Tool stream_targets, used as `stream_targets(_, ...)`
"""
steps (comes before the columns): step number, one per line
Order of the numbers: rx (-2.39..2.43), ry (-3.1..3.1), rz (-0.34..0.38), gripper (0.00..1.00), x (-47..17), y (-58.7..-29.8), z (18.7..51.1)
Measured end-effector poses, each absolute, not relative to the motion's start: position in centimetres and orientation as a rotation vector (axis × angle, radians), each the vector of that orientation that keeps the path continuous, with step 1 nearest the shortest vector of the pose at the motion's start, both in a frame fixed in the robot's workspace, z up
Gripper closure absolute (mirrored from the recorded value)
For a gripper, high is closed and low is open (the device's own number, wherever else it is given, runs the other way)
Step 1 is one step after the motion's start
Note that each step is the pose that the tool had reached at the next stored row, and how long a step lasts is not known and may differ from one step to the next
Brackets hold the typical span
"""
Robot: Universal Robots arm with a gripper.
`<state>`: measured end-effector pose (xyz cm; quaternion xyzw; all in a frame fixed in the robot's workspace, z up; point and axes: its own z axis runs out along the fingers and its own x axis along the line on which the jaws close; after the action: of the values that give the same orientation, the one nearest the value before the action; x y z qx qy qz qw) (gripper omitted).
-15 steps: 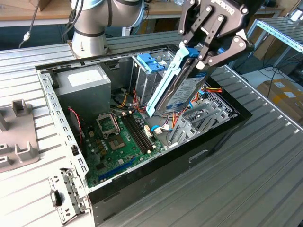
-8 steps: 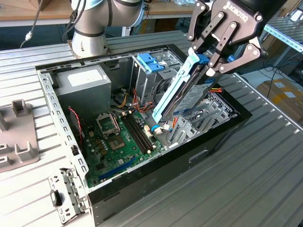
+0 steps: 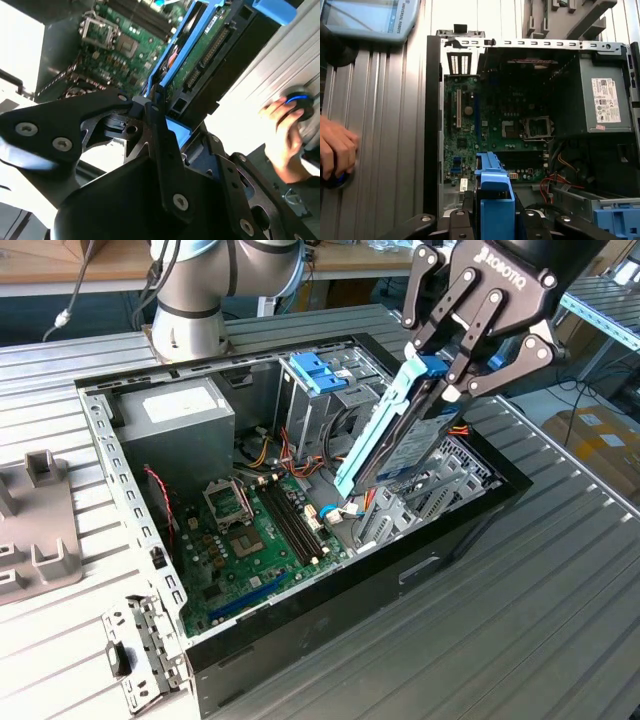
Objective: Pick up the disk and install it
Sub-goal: 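Pick up the disk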
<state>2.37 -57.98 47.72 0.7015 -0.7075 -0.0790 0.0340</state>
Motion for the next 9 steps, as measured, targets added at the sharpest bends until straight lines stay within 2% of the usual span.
stream_targets(3, 2.188, -2.203, -0.188, 0.63, 2.35, -57.97, 47.67)
stream_targets(9, 2.192, -2.206, -0.182, 0.63, 2.35, -57.97, 47.67)
